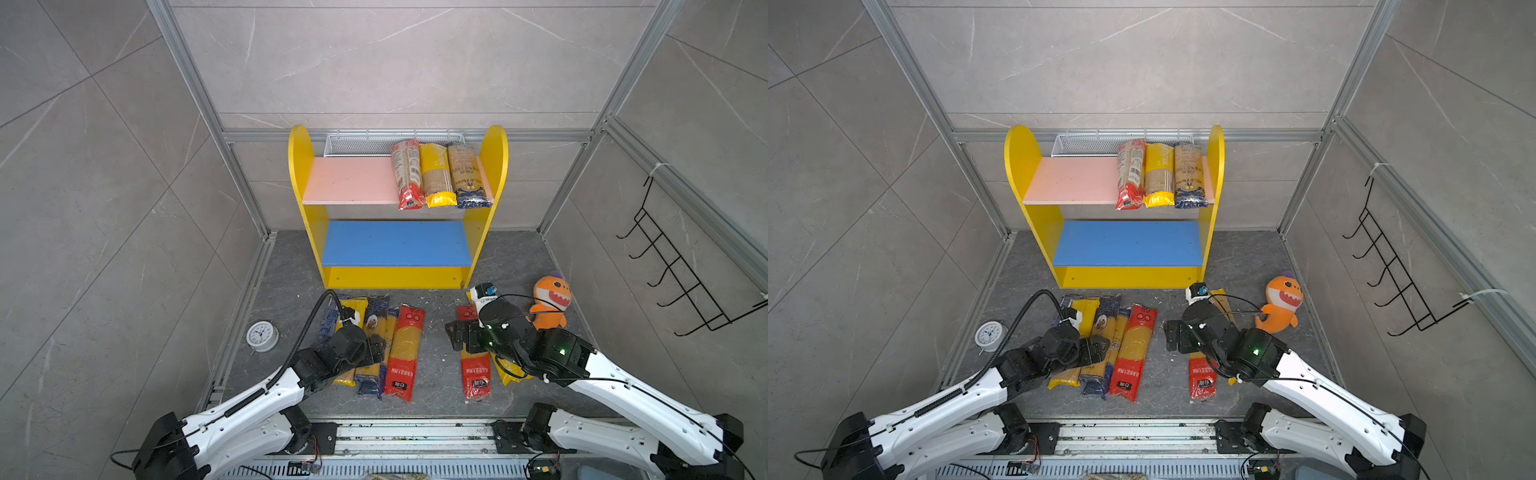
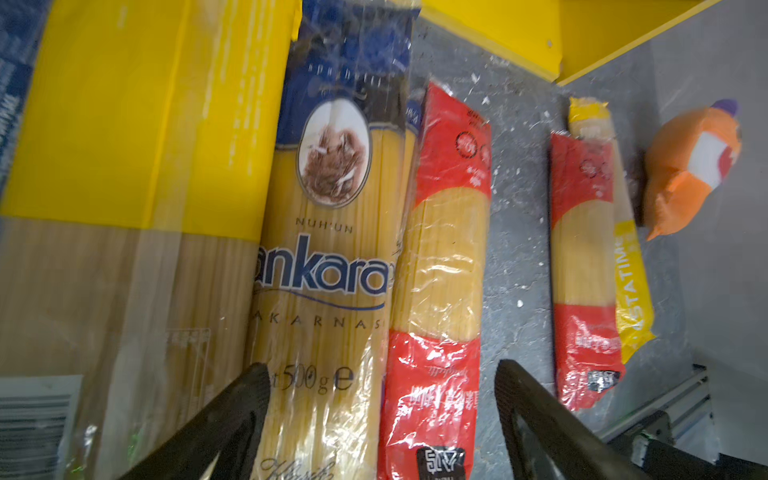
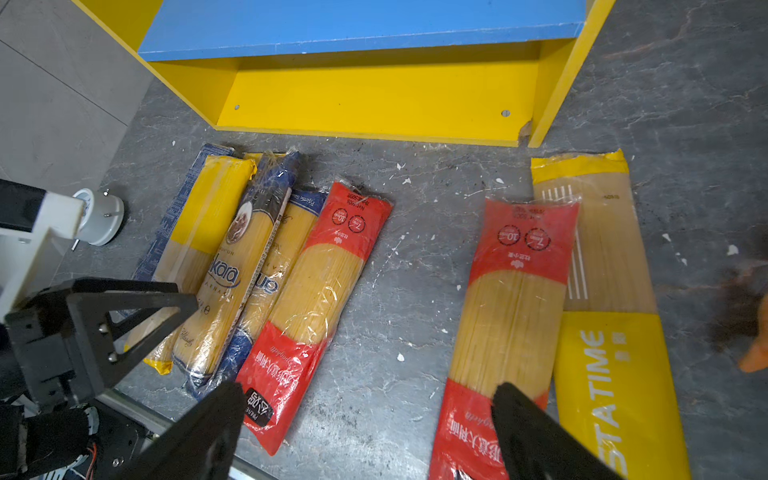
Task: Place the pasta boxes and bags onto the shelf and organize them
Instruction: 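Move the left gripper back down to the Ankara spaghetti bag, then grasp the Ankara spaghetti bag with the left gripper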
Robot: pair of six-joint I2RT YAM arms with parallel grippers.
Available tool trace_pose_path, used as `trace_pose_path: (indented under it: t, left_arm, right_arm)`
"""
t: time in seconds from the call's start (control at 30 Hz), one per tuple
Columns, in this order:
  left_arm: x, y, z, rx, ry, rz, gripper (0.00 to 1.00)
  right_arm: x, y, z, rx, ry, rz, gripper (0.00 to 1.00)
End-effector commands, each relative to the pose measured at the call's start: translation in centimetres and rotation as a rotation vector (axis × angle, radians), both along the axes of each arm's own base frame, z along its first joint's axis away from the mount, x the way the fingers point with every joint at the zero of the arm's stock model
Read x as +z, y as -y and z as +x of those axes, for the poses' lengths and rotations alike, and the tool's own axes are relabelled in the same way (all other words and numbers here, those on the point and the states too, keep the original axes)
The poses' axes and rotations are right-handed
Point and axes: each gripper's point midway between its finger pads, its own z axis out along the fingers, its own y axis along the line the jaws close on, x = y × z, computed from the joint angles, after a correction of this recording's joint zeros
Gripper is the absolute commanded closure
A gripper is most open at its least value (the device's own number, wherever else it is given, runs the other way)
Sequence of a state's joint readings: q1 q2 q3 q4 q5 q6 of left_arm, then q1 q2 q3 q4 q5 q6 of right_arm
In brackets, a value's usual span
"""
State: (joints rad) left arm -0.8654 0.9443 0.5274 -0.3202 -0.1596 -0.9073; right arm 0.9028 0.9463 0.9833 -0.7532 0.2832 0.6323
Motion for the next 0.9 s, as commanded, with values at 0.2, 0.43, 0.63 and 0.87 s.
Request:
trace_pose_path:
  t: [0.2, 0.43, 0.63, 0.87]
  left_arm:
    - [-3.3, -0.1, 0.1, 0.061, -0.061, 0.050, 0.08]
    - [-5.4, 0.1, -0.1, 0.053, -0.108, 0.117, 0.06]
    - [-7.3, -0.4, -0.5, 0.063, -0.159, 0.247, 0.06]
    - [-8.2, -0.4, -1.1, 0.060, -0.161, 0.284, 0.06]
  right_arm:
    - [-0.6, 0.1, 0.3, -0.015, 0.007, 0.000, 0.01]
    - [-1.4, 0.1, 0.2, -0.004, 0.006, -0.012, 0.01]
    - [-1.8, 0.7, 0.1, -0.012, 0.012, -0.028, 0.01]
    - [-2.1, 1.2, -0.2, -0.011, 0.012, -0.043, 0.01]
